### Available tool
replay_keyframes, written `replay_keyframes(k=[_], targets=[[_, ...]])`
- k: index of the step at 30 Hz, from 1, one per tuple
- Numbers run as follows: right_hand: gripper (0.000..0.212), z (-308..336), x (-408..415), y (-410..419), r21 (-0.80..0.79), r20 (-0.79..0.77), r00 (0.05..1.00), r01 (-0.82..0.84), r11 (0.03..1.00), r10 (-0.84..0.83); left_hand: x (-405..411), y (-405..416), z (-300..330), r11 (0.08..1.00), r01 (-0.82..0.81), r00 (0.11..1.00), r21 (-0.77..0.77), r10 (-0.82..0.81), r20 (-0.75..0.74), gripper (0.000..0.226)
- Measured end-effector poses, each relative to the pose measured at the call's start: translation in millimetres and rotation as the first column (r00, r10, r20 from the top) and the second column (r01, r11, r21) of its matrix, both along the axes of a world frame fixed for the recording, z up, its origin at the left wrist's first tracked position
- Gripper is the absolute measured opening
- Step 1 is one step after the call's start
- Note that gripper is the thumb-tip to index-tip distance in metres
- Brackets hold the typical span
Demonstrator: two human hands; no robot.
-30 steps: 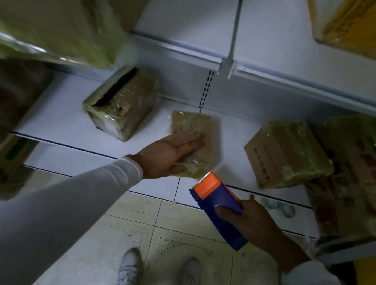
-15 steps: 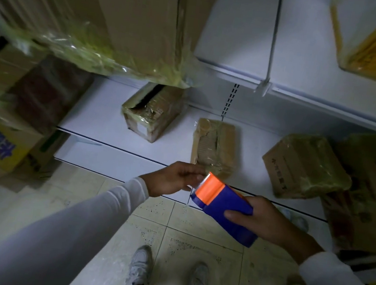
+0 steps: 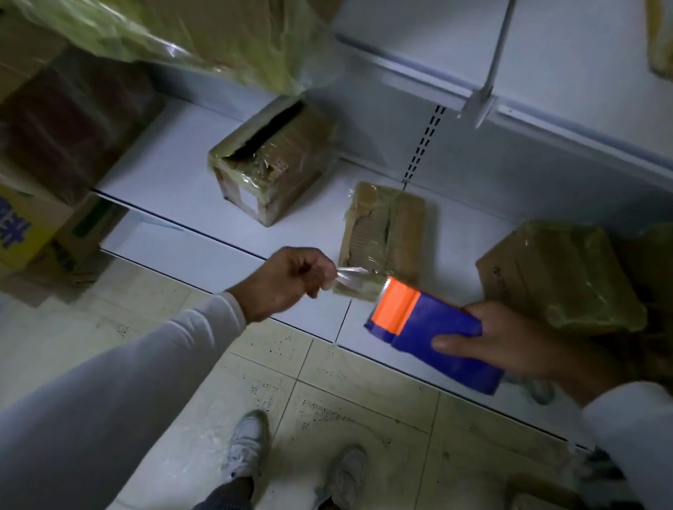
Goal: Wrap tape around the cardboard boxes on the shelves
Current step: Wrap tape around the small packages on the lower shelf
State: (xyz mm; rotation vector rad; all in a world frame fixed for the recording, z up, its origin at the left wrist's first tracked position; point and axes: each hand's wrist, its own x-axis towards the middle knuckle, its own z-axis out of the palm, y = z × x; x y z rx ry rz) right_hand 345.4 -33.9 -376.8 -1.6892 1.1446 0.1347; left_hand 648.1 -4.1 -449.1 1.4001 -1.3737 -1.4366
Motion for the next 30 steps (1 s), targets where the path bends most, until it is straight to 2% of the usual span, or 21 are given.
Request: replay_keyframes(k=[2, 5, 6, 12, 15, 17, 19, 21, 22, 24, 26, 27, 30], targets=[[0.037, 3.1, -17.3, -14.7, -0.057, -0.030, 0.999, 0.023, 0.998, -0.025, 5.0, -5.9, -2.7, 0.996, -0.082, 0.996, -0.028, 0.081, -0.020, 0.015], [0.083, -2.6, -32.0, -33.2, -0.087, -0.088, 0.995, 0.047, 0.995, -0.054, -1.4, -14.7, -6.9, 0.989, -0.146, 0.989, -0.034, 0.146, 0.003, 0.015], [0.084, -5.1, -32.8, -38.8, -0.084, -0.104, 0.993, 0.042, 0.996, -0.050, -5.2, -17.2, -8.1, 0.986, -0.163, 0.986, -0.030, 0.163, 0.016, 0.015], [0.041, -12.2, -20.0, -53.1, -0.049, -0.142, 0.989, 0.037, 0.998, -0.043, -10.5, -18.6, -25.6, 0.972, -0.229, 0.972, 0.057, 0.225, 0.067, 0.013], [0.039, -24.4, -14.3, -57.2, -0.050, -0.139, 0.988, 0.067, 0.997, -0.073, -14.1, -21.2, -35.8, 0.950, -0.293, 0.955, 0.106, 0.288, 0.066, 0.011], [0.041, -31.6, -12.3, -59.4, -0.008, -0.119, 0.987, 0.112, 0.994, -0.112, -18.5, -27.3, -42.9, 0.935, -0.327, 0.945, 0.140, 0.319, 0.078, 0.002], [0.035, -36.1, -12.7, -61.8, 0.023, -0.110, 0.985, 0.140, 0.990, -0.137, -20.7, -33.8, -49.7, 0.931, -0.345, 0.918, 0.120, 0.308, 0.250, 0.019], [0.033, -37.1, -12.4, -63.8, 0.028, -0.102, 0.985, 0.145, 0.989, -0.141, -20.0, -35.3, -51.4, 0.932, -0.363, 0.811, 0.026, 0.302, 0.501, 0.043], [0.032, -37.1, -11.8, -64.4, 0.039, -0.096, 0.986, 0.142, 0.989, -0.137, -20.8, -33.8, -48.3, 0.929, -0.367, 0.772, -0.041, 0.329, 0.544, 0.049], [0.031, -37.7, -10.4, -64.4, 0.059, -0.100, 0.985, 0.147, 0.987, -0.141, -24.8, -28.0, -42.0, 0.935, -0.291, 0.798, -0.202, 0.354, 0.488, 0.044], [0.035, -39.3, -9.2, -63.9, 0.067, -0.106, 0.982, 0.165, 0.984, -0.158, -29.4, -22.7, -42.6, 0.947, -0.089, 0.856, -0.308, 0.231, 0.463, 0.037], [0.038, -40.5, -8.4, -63.8, 0.064, -0.110, 0.981, 0.165, 0.984, -0.158, -30.9, -20.8, -44.8, 0.940, 0.007, 0.858, -0.342, 0.170, 0.485, 0.035], [0.051, -46.1, -8.7, -64.0, 0.041, -0.150, 0.979, 0.149, 0.988, -0.141, -30.0, -25.3, -50.5, 0.925, 0.056, 0.843, -0.375, 0.158, 0.515, 0.030]])
